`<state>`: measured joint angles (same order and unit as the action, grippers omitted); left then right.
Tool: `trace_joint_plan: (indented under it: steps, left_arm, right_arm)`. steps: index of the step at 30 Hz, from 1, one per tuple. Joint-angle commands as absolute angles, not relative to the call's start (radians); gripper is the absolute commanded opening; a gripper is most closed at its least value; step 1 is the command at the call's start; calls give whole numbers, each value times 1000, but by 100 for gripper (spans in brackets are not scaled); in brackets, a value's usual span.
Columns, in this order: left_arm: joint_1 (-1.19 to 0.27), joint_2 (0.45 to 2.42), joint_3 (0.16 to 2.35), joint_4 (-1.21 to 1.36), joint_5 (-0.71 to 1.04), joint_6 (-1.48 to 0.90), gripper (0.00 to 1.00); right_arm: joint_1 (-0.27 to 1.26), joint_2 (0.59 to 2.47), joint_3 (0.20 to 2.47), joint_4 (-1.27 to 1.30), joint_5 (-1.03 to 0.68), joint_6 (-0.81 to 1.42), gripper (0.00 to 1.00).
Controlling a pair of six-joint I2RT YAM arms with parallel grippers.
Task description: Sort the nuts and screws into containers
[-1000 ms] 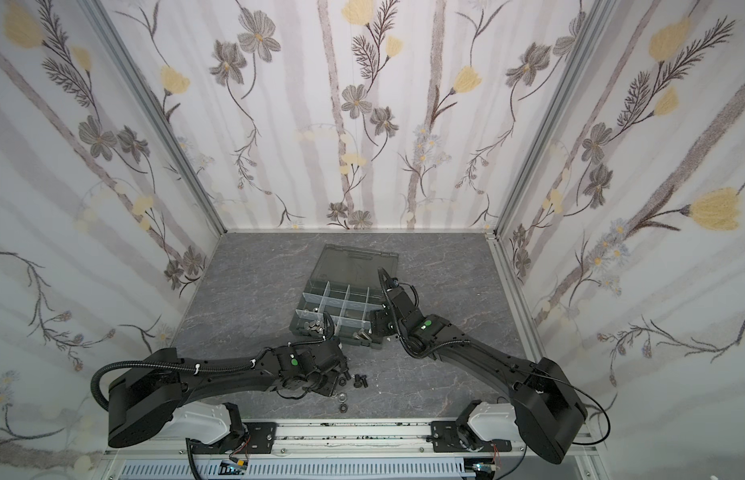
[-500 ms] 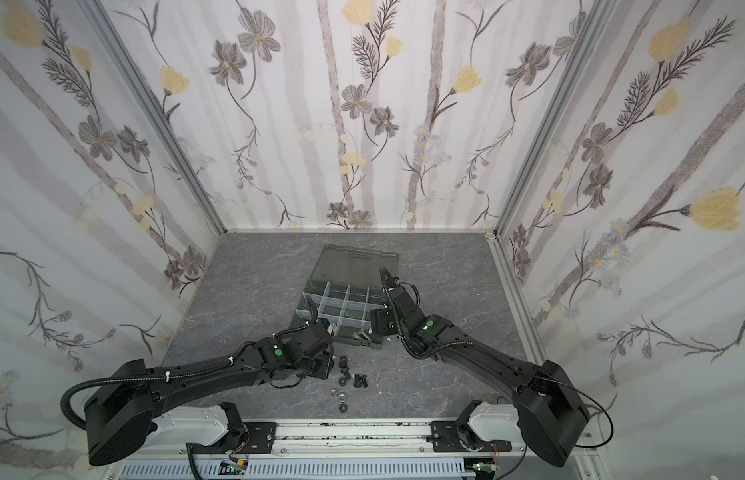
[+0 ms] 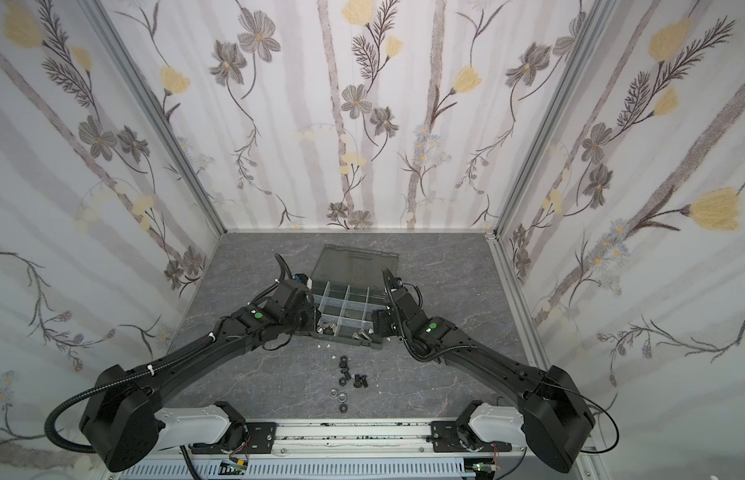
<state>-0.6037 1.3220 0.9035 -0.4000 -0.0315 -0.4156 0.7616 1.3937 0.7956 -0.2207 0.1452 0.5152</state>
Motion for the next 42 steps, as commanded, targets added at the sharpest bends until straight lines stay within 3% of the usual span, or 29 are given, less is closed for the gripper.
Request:
trace_joint_plan:
  steps: [1,9,19,22,29,31,34,42]
  left_arm:
    - [-550,1379,954,-389,-31,-339,25]
    - [-464,1566,1042,-370,8,-278,24]
    - [-454,1609,1045,-359,9,-272,24]
    - [-454,1605,1042,-356,2,-277,34]
    - [-453,1576,1039,-354,-28,-294,80]
    - [-452,1564,1036,-354,-28,-303,89]
    - [-450,1537,1028,-351,-29,-319,95]
    - [-449,1412,954,-315,-42,-386,98]
  right_arm:
    - [761,1383,789,-202,166,530,74]
    - [762,1365,770,-203,171,541,74]
    - [761,1353,762,-204,178,544,74]
    - [761,1350,761,-202,177,547,74]
    - [761,1342,761,-202,179,548,74]
    - [761,1341,761,-202,178,551,74]
    - [761,1336,761,-201,179,552,74]
    - [761,1320,717,-194,178,552,74]
